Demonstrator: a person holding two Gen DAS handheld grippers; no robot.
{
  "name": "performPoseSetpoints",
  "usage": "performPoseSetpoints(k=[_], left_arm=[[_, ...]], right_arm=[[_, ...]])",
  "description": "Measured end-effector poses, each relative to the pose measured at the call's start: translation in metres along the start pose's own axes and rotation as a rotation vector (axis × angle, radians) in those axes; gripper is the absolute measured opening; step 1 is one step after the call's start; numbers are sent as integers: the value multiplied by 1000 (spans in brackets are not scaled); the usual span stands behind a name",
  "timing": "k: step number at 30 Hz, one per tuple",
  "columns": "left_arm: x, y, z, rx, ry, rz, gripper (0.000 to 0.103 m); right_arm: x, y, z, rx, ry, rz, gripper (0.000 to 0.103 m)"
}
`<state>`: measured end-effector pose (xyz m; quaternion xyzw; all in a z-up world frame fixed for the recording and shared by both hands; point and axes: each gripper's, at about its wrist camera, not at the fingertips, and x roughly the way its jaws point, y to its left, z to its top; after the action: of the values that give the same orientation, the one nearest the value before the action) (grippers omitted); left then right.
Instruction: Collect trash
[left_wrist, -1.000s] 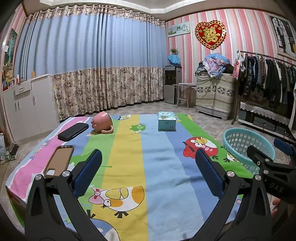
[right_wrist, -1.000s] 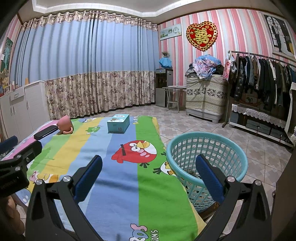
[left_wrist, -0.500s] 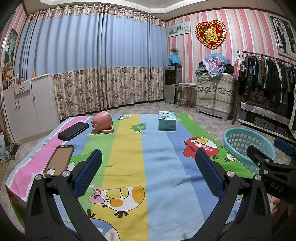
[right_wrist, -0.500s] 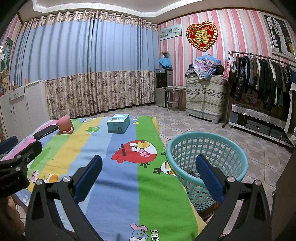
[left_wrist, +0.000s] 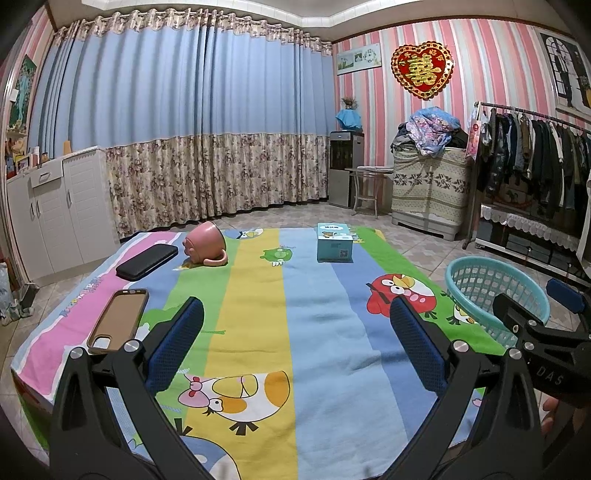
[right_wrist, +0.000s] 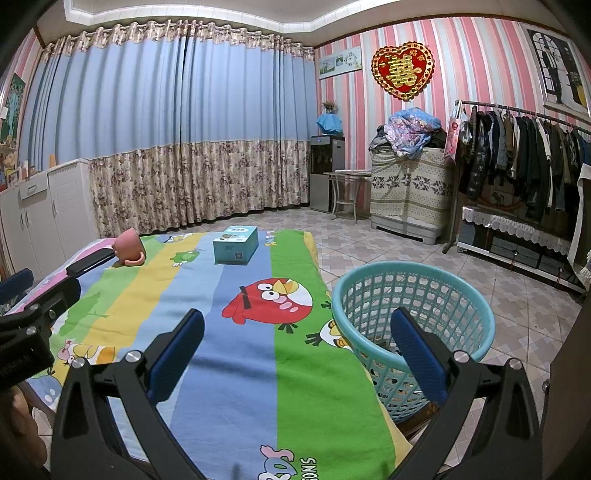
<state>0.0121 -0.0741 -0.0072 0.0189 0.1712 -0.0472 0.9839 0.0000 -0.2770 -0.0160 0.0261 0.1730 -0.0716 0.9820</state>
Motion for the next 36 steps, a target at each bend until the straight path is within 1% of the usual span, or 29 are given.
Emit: performPoseSetpoints(k=[36], left_arm=[[1,1,-2,1,-1,9,97]], right_arm=[[0,0,1,2,2,0,99]])
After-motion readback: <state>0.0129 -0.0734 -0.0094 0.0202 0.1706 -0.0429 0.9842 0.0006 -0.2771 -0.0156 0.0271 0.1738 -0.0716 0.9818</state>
